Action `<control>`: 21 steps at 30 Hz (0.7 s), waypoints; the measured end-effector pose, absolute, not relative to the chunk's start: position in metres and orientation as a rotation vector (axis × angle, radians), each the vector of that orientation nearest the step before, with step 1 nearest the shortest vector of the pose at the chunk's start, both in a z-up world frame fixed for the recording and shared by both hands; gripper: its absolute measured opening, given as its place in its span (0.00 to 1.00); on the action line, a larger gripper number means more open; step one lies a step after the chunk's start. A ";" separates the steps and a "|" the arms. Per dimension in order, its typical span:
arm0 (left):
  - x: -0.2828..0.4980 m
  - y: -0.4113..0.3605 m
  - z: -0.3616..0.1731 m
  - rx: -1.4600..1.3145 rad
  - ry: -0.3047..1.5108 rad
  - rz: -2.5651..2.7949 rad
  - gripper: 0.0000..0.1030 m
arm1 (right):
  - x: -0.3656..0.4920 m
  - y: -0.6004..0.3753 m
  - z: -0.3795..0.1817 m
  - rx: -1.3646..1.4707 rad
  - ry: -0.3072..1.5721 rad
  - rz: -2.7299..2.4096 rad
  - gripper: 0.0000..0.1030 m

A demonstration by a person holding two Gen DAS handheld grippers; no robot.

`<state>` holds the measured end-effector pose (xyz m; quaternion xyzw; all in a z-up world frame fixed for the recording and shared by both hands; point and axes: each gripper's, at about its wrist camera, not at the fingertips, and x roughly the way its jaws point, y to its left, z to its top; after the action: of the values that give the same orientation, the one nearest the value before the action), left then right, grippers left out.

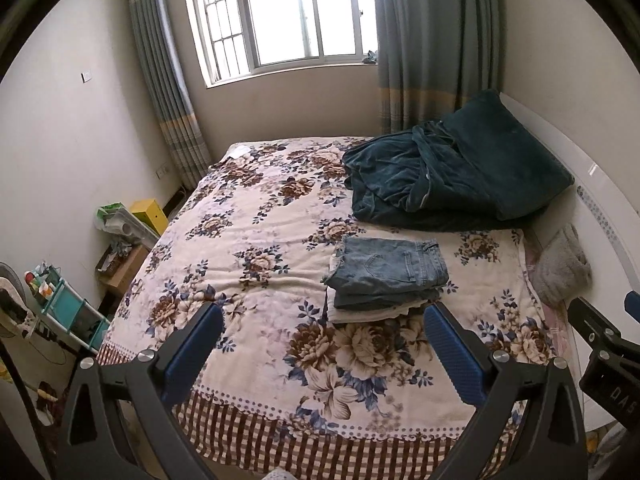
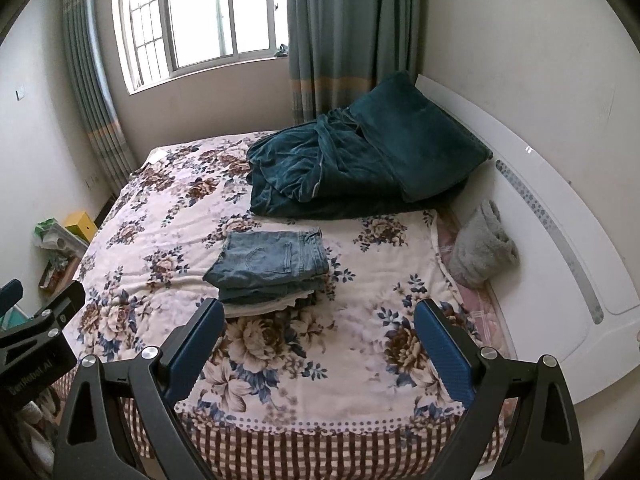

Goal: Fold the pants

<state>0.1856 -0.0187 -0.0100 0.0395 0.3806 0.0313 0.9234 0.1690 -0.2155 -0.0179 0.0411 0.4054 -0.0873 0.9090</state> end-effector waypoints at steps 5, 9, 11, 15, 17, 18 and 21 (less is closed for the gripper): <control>0.190 -0.018 -0.012 0.078 0.768 0.070 1.00 | 0.169 -0.215 -0.017 0.088 0.835 -0.177 0.95; 0.188 -0.016 -0.015 0.076 0.764 0.075 1.00 | 0.169 -0.215 -0.016 0.089 0.834 -0.177 0.95; 0.187 -0.016 -0.015 0.078 0.766 0.077 1.00 | 0.170 -0.215 -0.016 0.091 0.837 -0.173 0.95; 0.183 -0.016 -0.017 0.082 0.769 0.078 1.00 | 0.172 -0.213 -0.014 0.083 0.839 -0.164 0.95; 0.183 -0.015 -0.017 0.083 0.767 0.081 1.00 | 0.171 -0.213 -0.014 0.081 0.839 -0.164 0.95; 0.182 -0.015 -0.017 0.081 0.767 0.081 1.00 | 0.172 -0.213 -0.014 0.081 0.839 -0.163 0.95; 0.181 -0.015 -0.017 0.080 0.762 0.081 1.00 | 0.171 -0.213 -0.014 0.086 0.838 -0.163 0.95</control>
<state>0.1812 -0.0149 -0.0167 0.0392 0.3716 0.0394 0.9267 0.1714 -0.2126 -0.0136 0.0417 0.4064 -0.0791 0.9093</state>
